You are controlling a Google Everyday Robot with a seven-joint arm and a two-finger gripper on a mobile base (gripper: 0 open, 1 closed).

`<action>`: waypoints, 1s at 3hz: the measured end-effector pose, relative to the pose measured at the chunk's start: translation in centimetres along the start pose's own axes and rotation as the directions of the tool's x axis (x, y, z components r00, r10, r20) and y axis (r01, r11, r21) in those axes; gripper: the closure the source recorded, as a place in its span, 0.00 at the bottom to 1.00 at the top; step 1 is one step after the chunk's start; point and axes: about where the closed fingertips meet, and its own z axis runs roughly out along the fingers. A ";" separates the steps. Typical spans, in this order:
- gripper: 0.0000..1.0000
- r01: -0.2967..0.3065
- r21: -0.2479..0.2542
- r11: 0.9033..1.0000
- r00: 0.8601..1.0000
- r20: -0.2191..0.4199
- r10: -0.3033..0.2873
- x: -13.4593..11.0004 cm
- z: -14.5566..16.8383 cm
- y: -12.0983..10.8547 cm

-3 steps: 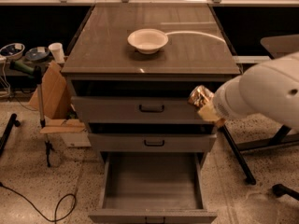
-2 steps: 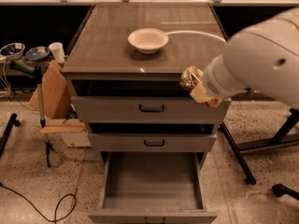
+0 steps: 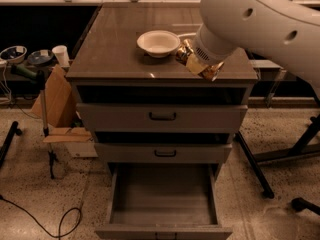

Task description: Pick orange can from bottom drawer and place on counter

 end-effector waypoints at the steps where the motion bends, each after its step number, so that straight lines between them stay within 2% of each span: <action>1: 1.00 0.010 -0.003 1.000 1.000 0.028 -0.010 -2.2 2.2 -1.5; 2: 1.00 0.022 -0.003 1.000 0.999 0.040 -0.022 -4.1 4.8 -2.8; 3: 0.81 0.030 -0.009 1.000 0.999 0.031 -0.029 -5.3 7.5 -3.6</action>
Offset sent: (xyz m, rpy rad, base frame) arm 0.1107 0.0143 -0.0117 0.0109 -0.0363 0.0519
